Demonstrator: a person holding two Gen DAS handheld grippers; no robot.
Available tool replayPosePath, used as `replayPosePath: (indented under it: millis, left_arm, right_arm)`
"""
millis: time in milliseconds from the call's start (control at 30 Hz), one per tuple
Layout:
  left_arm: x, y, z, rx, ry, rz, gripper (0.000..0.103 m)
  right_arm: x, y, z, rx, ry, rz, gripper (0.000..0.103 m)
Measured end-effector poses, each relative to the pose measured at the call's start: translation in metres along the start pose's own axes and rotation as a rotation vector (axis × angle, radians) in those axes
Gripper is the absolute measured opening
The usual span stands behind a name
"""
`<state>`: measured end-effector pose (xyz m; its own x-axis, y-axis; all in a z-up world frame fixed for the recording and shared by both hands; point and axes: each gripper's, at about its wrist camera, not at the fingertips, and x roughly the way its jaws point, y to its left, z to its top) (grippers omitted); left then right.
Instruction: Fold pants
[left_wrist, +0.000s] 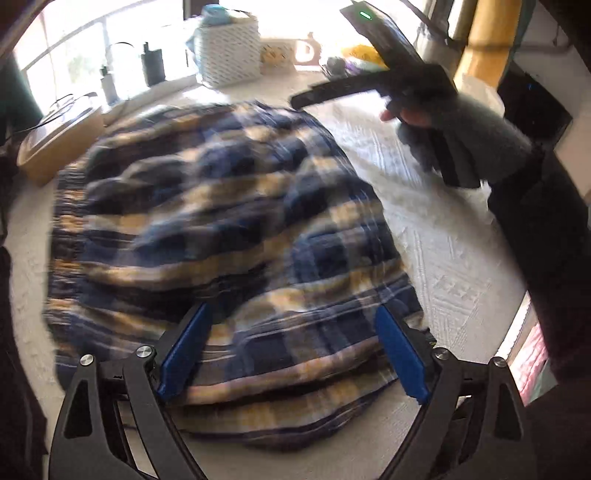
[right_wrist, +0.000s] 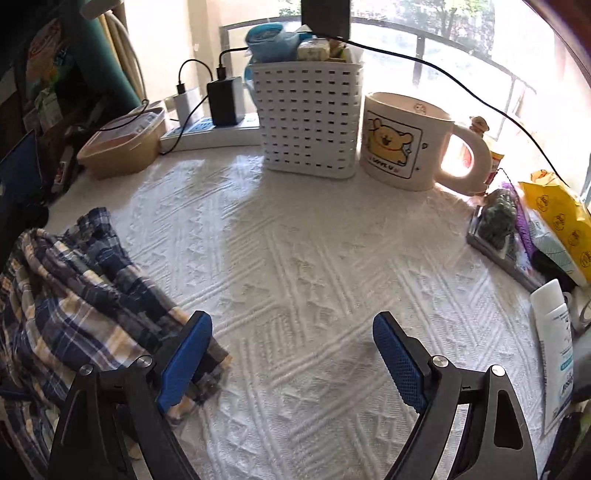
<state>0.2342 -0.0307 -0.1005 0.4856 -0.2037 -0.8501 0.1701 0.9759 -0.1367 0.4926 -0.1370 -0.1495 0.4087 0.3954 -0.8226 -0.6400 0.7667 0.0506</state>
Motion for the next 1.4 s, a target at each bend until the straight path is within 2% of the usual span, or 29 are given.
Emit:
replayPosePath:
  millis: [133,300,367,533,667,800,967,1067,1200,1400]
  left_arm:
    - [-0.027,0.044,0.015,-0.033,-0.097,0.049,0.090]
    - [-0.023,0.096,0.040,-0.079,-0.123,0.094,0.090]
    - [-0.015,0.119,0.054,-0.079,-0.124,0.160,0.090]
    - [0.015,0.153,0.079,-0.064,-0.093,0.239,0.090]
    - [0.049,0.163,0.085,-0.042,-0.041,0.241,0.091]
    - [0.058,0.168,0.084,-0.048,-0.045,0.226,0.095]
    - [0.047,0.176,0.085,-0.107,-0.043,0.178,0.096]
    - [0.021,0.179,0.082,-0.139,-0.082,0.142,0.095]
    - [-0.012,0.179,0.066,-0.154,-0.134,0.138,0.095]
    - [-0.037,0.190,0.028,-0.235,-0.169,0.126,0.095]
  right_arm:
    - [-0.031,0.012,0.005,-0.027,-0.064,0.055,0.089]
    - [-0.043,0.063,0.021,-0.136,-0.078,0.147,0.089]
    - [-0.037,0.085,0.027,-0.189,-0.059,0.160,0.089]
    - [-0.004,0.125,0.034,-0.328,0.037,0.106,0.089]
    - [0.027,0.128,0.036,-0.376,0.119,0.045,0.089]
    - [0.044,0.121,0.043,-0.364,0.157,0.049,0.089]
    - [0.040,0.116,0.050,-0.335,0.139,0.007,0.089]
    - [0.014,0.108,0.047,-0.283,0.086,0.005,0.089]
    - [-0.027,0.090,0.034,-0.189,0.013,-0.003,0.090]
    - [-0.080,0.063,-0.012,0.018,-0.061,0.015,0.091]
